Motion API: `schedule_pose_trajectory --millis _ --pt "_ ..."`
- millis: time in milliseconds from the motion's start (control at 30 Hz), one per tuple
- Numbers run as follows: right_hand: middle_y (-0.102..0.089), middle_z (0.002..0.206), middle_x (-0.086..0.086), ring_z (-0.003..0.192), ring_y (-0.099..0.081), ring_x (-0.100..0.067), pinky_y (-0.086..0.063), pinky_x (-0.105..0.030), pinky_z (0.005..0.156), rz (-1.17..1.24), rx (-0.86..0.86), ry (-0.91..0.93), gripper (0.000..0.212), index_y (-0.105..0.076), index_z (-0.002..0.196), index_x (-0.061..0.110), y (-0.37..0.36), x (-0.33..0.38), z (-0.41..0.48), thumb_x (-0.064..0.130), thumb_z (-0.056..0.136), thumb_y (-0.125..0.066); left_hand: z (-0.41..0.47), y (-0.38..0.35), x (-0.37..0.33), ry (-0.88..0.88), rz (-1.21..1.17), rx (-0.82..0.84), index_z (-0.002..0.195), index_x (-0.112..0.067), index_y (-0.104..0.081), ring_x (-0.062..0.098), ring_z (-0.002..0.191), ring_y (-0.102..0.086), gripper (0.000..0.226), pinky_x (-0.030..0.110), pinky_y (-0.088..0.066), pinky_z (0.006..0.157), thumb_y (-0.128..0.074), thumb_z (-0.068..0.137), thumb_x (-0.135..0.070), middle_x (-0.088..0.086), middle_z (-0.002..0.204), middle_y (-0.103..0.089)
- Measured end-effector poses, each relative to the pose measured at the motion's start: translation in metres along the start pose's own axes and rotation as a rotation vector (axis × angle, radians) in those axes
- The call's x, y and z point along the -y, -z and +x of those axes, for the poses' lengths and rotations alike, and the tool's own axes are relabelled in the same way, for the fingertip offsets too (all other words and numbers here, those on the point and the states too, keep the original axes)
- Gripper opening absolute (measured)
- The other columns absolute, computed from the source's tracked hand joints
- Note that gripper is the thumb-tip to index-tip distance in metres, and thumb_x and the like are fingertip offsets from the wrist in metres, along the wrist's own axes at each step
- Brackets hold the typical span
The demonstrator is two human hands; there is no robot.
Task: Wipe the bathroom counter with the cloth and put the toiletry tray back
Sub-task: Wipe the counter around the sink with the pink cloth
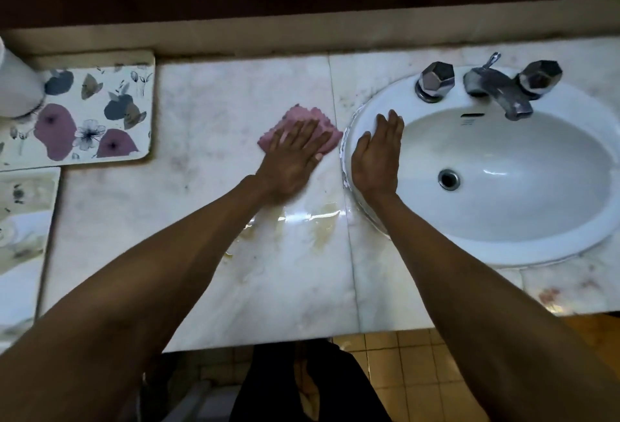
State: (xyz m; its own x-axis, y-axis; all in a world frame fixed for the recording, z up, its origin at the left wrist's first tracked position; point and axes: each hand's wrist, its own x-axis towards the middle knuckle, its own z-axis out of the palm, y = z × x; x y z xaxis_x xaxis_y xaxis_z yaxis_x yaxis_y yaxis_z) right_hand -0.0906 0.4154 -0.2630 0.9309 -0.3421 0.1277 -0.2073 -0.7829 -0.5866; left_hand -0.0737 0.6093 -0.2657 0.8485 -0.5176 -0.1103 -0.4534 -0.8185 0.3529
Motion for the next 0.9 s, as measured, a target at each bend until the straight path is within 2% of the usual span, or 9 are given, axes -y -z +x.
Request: schedule_pose_trajectory --millis 67,133,200,300,467,633,700,800,900 --pt "-0.030 0.156 -0.024 0.149 -0.020 -0.038 -0.020 -0.047 0.122 0.006 0.001 0.005 0.049 -0.038 0.143 -0.005 0.000 -0.001 0.000 0.016 0.099 -0.030 -0.015 0.005 0.008 -0.057 -0.060 0.054 0.160 -0.032 -0.018 0.007 0.152 0.006 0.051 0.041 0.006 0.123 -0.028 0.110 -0.036 -0.005 0.170 -0.006" --pt "-0.029 0.156 -0.024 0.149 -0.020 -0.038 -0.020 -0.047 0.122 0.012 0.002 0.004 0.049 -0.038 0.143 -0.005 0.000 -0.001 -0.001 0.016 0.100 -0.030 -0.019 0.015 0.014 -0.063 -0.131 0.099 0.159 -0.030 -0.021 0.003 0.150 0.004 0.053 0.039 0.003 0.123 -0.023 0.107 -0.036 -0.006 0.169 -0.010" --pt "-0.029 0.157 -0.024 0.149 -0.019 -0.037 -0.020 -0.046 0.122 0.020 0.003 0.005 0.048 -0.037 0.143 -0.005 0.000 -0.001 0.000 0.016 0.100 -0.031 -0.014 0.022 0.010 0.009 -0.191 0.098 0.160 -0.027 -0.023 0.010 0.154 0.001 0.056 0.041 0.002 0.124 -0.022 0.105 -0.037 -0.003 0.169 -0.011" --pt "-0.028 0.157 -0.024 0.149 -0.017 -0.037 -0.017 -0.044 0.123 0.062 0.010 -0.005 0.048 -0.037 0.143 -0.005 0.000 -0.002 0.001 0.015 0.100 -0.031 -0.010 0.019 -0.014 0.136 -0.266 0.077 0.159 -0.029 -0.025 0.021 0.157 0.001 0.049 0.044 0.004 0.124 -0.029 0.111 -0.029 0.000 0.170 -0.011" --pt "-0.026 0.158 -0.023 0.150 -0.015 -0.038 -0.013 -0.041 0.124 0.195 0.064 0.015 0.046 -0.038 0.143 -0.006 0.008 -0.010 0.000 0.007 0.100 -0.030 -0.052 -0.010 -0.066 0.078 -0.329 0.165 0.161 -0.025 -0.022 0.022 0.158 0.000 0.054 0.045 0.002 0.126 -0.027 0.108 -0.035 0.000 0.170 -0.010" --pt "-0.019 0.162 -0.017 0.153 -0.008 -0.031 -0.007 -0.038 0.125 0.143 0.160 0.111 0.049 -0.031 0.150 0.001 0.023 -0.025 -0.010 0.020 0.105 -0.028 -0.124 -0.050 -0.117 -0.049 -0.128 0.083 0.162 -0.023 -0.011 0.018 0.157 0.010 0.057 0.041 0.009 0.126 -0.025 0.109 -0.036 0.000 0.171 0.002" --pt "-0.017 0.163 -0.016 0.153 -0.005 -0.030 -0.008 -0.039 0.125 0.135 0.192 0.118 0.051 -0.030 0.151 0.002 0.024 -0.028 -0.015 0.023 0.105 -0.027 -0.142 -0.059 -0.133 -0.024 -0.052 0.067 0.163 -0.027 -0.005 0.017 0.158 0.009 0.057 0.042 0.010 0.126 -0.022 0.109 -0.040 -0.001 0.171 0.002" --pt "-0.017 0.164 -0.014 0.153 -0.003 -0.029 -0.007 -0.034 0.124 0.172 0.212 0.114 0.049 -0.031 0.151 0.003 0.027 -0.031 -0.023 0.023 0.106 -0.028 -0.131 -0.060 -0.122 -0.025 0.002 0.046 0.162 -0.028 -0.007 0.018 0.158 0.003 0.058 0.045 0.002 0.127 -0.020 0.108 -0.043 -0.003 0.171 -0.003" --pt "-0.020 0.164 -0.010 0.153 -0.010 -0.028 -0.013 -0.032 0.121 0.222 0.209 0.103 0.047 -0.034 0.150 0.005 0.031 -0.035 -0.028 0.022 0.106 -0.032 -0.085 -0.046 -0.094 0.120 0.012 -0.006 0.163 -0.024 -0.009 0.022 0.158 0.000 0.060 0.053 -0.008 0.125 -0.015 0.106 -0.043 0.000 0.171 -0.005"
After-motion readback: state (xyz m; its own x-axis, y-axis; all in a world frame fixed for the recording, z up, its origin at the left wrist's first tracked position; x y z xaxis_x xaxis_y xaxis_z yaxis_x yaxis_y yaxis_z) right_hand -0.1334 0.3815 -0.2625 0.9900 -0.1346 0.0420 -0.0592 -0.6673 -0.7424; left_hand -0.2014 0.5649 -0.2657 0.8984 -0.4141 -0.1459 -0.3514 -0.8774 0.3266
